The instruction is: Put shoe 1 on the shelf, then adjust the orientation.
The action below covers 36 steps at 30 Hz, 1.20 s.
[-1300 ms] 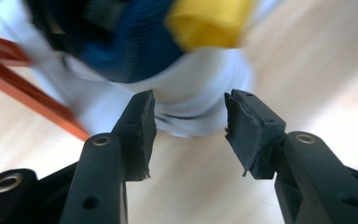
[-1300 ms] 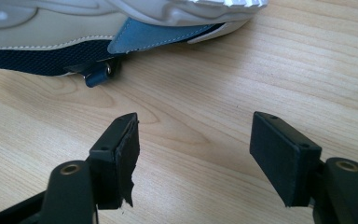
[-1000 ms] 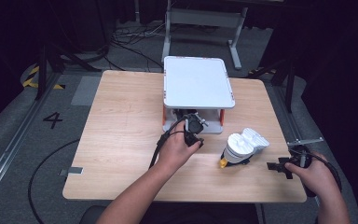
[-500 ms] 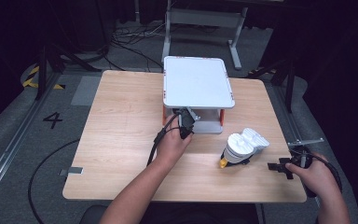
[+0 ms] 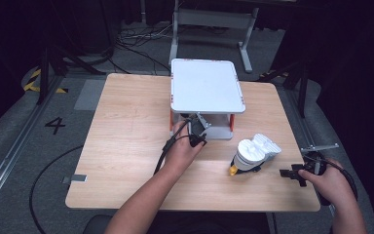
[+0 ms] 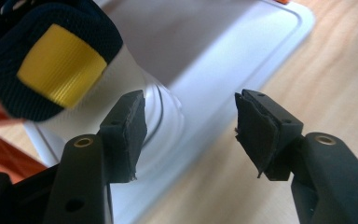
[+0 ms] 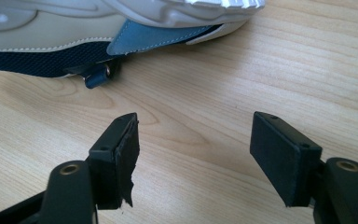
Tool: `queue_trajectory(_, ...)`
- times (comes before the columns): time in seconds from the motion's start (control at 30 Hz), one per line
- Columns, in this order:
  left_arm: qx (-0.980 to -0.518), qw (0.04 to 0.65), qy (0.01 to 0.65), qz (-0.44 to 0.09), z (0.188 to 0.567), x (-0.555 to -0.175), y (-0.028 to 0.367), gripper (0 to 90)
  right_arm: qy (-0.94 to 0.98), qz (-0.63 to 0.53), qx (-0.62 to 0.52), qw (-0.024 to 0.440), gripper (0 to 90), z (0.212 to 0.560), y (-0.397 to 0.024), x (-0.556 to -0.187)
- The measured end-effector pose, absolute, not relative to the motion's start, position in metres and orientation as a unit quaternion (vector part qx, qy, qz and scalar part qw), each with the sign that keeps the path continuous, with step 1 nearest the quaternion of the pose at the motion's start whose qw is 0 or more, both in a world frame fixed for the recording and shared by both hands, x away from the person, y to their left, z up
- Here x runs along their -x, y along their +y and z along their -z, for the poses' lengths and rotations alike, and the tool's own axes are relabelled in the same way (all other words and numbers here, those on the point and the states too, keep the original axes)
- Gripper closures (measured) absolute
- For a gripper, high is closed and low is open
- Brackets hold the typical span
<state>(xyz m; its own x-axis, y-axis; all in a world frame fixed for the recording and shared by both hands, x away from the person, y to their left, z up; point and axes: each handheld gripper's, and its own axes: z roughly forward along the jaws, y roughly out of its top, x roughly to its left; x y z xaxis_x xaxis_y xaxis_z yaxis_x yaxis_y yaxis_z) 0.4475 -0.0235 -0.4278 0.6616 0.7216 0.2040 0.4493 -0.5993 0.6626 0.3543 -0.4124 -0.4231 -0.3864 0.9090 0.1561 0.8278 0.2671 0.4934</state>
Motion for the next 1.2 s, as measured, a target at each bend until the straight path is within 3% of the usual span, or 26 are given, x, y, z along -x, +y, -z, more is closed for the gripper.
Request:
queue_trajectory(0.17,-0.870,0.277,0.361,-0.190,0.400,-0.429,-0.010,40.4,0.794,-0.259,-0.544,0.080,34.0,0.421,-0.408,-0.358)
queue_trajectory(0.6,-0.872,0.233,0.405,-0.145,0.357,-0.400,0.050,35.8,0.788,-0.279,-0.542,0.086,36.4,0.410,-0.408,-0.360)
queue_trajectory(0.7,-0.871,0.216,0.419,-0.142,0.356,-0.399,0.068,31.9,0.804,-0.265,-0.519,0.114,40.5,0.401,-0.405,-0.363)
queue_trajectory(0.87,-0.866,0.191,0.446,-0.120,0.360,-0.398,0.107,30.8,0.818,-0.265,-0.497,0.114,47.3,0.391,-0.398,-0.369)
queue_trajectory(0.93,-0.861,0.188,0.457,-0.121,0.364,-0.397,0.123,30.7,0.818,-0.274,-0.491,0.122,58.1,0.385,-0.396,-0.370)
queue_trajectory(1.2,-0.842,0.180,0.493,-0.125,0.370,-0.395,0.159,31.2,0.819,-0.331,-0.451,0.130,70.9,0.368,-0.378,-0.374)
